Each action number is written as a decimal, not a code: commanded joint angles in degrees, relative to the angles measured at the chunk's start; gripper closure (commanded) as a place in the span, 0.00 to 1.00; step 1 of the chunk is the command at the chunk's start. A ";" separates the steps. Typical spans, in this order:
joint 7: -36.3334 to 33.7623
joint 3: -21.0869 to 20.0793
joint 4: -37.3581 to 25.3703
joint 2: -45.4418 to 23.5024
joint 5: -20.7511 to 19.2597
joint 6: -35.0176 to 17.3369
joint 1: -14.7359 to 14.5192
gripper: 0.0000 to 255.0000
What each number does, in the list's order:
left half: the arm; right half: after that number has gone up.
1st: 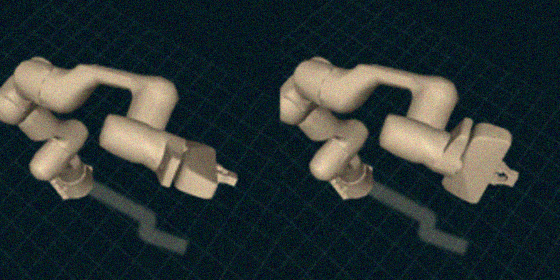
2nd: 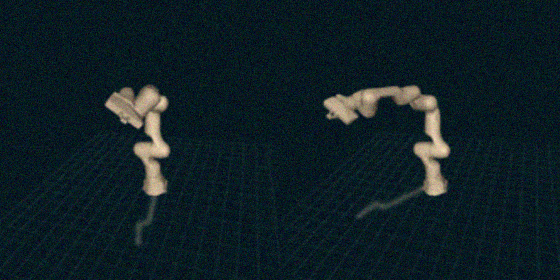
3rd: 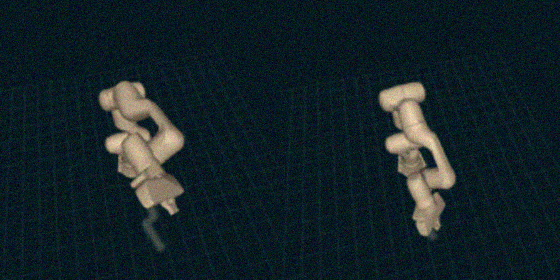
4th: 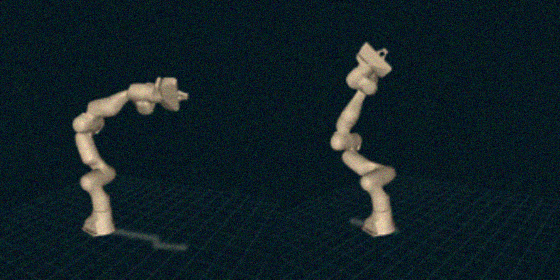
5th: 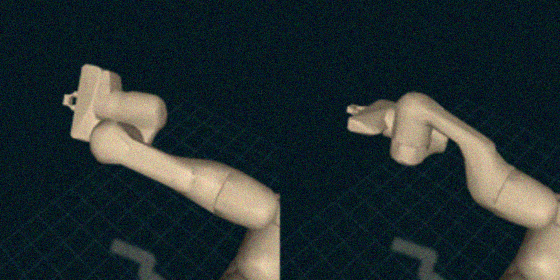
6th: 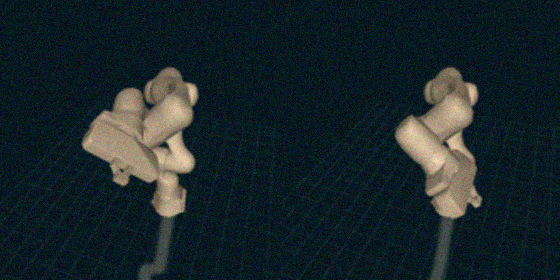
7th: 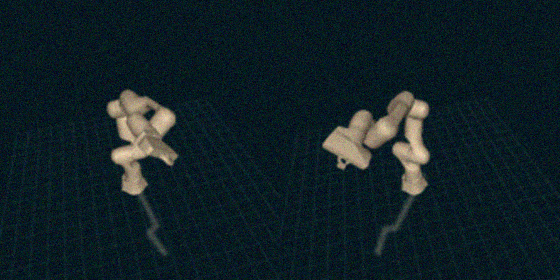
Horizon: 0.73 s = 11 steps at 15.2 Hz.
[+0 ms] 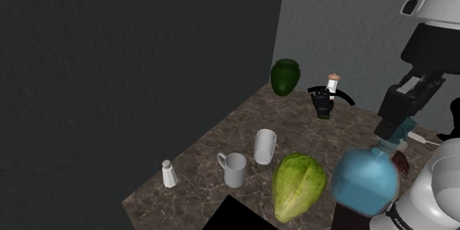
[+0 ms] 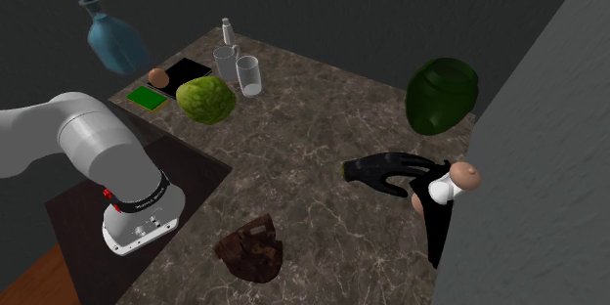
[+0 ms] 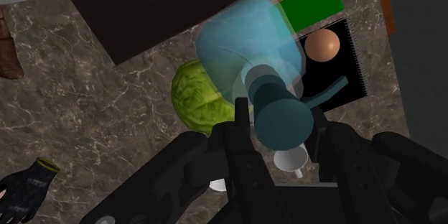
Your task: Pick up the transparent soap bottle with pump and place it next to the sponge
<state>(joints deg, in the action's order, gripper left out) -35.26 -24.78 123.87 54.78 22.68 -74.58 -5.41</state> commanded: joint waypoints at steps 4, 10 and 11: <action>0.48 -0.80 4.94 2.25 0.95 -2.76 -0.63 1.00; 1.04 -2.00 10.56 4.52 2.23 -6.14 -1.36 1.00; 1.12 -2.22 11.47 4.87 2.46 -6.71 -1.49 1.00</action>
<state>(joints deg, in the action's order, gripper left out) -34.35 -26.79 134.07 59.18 24.90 -80.48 -6.75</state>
